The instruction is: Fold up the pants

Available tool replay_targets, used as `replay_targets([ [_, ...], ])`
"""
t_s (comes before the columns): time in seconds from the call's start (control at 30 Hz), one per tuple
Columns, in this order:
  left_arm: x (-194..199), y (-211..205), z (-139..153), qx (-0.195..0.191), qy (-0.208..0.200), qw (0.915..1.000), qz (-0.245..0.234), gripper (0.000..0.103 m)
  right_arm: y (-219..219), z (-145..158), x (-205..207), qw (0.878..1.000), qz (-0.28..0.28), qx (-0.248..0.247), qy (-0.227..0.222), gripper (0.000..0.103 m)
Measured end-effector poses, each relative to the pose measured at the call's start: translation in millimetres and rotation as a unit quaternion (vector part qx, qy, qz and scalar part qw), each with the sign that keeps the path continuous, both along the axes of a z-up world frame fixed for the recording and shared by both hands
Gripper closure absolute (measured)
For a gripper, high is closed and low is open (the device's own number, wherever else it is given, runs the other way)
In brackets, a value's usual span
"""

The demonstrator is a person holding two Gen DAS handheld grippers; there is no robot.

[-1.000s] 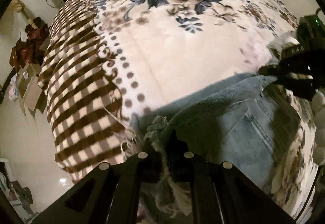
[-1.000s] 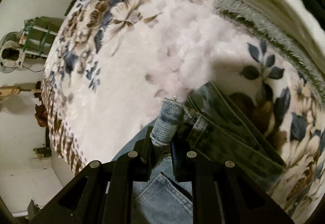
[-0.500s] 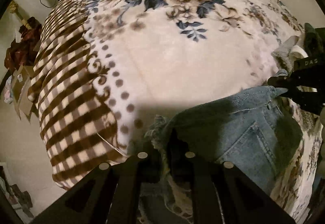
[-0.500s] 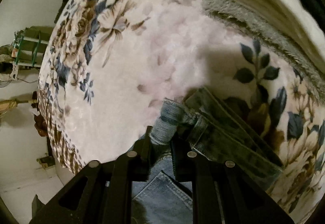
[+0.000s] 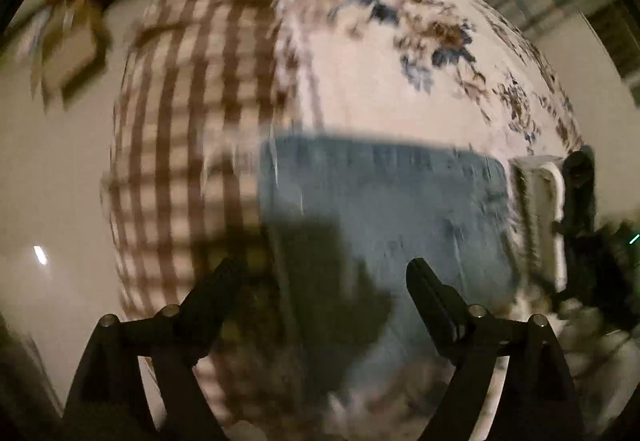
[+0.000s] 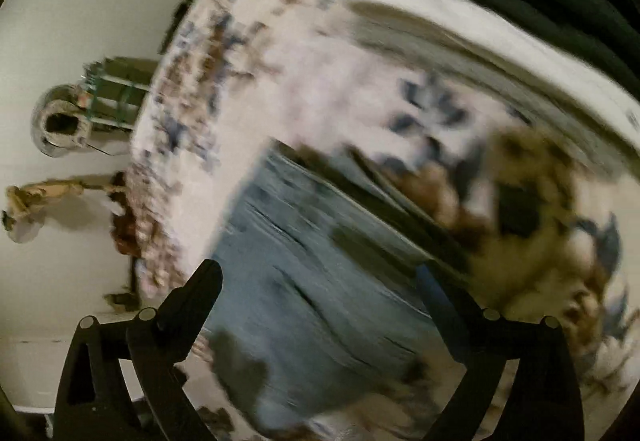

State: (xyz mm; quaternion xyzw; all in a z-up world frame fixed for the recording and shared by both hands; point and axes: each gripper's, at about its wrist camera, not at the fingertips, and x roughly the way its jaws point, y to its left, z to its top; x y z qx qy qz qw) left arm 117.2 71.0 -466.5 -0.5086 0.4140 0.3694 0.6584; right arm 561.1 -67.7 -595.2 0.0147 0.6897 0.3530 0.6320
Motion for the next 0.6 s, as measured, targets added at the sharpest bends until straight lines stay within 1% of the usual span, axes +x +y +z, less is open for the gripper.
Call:
replay_targets([
  [0.03,-8,-16,-8,-0.034,-0.017,0.9989,0.028,0.019,-11,-9,-2,1.0,0.0,-0.009,0.005,0.004],
  [0.1,-20,-41,-25,-0.082,-0.033,0.9931,0.077,0.019,-27,-28,-4,1.0,-0.001,-0.025,0.017,0.004],
  [0.13,-25,-57,-39,-0.117,-0.043,0.9864,0.107,0.019,-35,-37,-5,0.999,-0.004,-0.03,0.025,0.004],
  [0.17,-28,-67,-49,-0.142,-0.05,0.9805,0.126,0.02,-42,-45,-6,0.999,-0.006,-0.03,0.032,0.004],
  [0.2,-29,-78,-63,-0.173,-0.063,0.9711,0.152,0.02,-46,-52,-6,0.999,-0.007,-0.03,0.04,0.004],
  [0.23,-27,-83,-72,-0.19,-0.072,0.9643,0.169,0.02,-51,-60,-6,0.998,-0.012,-0.028,0.05,0.004],
  [0.33,-22,-86,-90,-0.209,-0.088,0.9493,0.218,0.02,-55,-79,-4,0.997,-0.019,-0.012,0.072,0.004],
  [0.37,-19,-83,-96,-0.215,-0.096,0.942,0.239,0.02,-54,-84,-3,0.997,-0.023,-0.007,0.077,0.004],
  [0.4,-18,-80,-101,-0.22,-0.095,0.9368,0.255,0.02,-54,-90,-1,0.996,-0.032,0.004,0.084,0.004],
  [0.43,-19,-77,-107,-0.23,-0.095,0.9279,0.278,0.02,-54,-94,0,0.995,-0.037,0.011,0.09,0.004],
  [0.5,-28,-74,-114,-0.244,-0.11,0.9051,0.33,0.021,-53,-102,1,0.993,-0.055,0.024,0.099,0.004],
  [0.53,-33,-74,-116,-0.248,-0.118,0.8946,0.353,0.033,-54,-104,0,0.993,-0.064,0.032,0.099,0.009],
  [0.57,-37,-73,-116,-0.246,-0.117,0.8903,0.365,0.05,-55,-104,0,0.992,-0.065,0.038,0.097,0.018],
  [0.6,-40,-73,-113,-0.242,-0.116,0.8917,0.365,0.055,-54,-104,-1,0.993,-0.061,0.043,0.091,0.049],
])
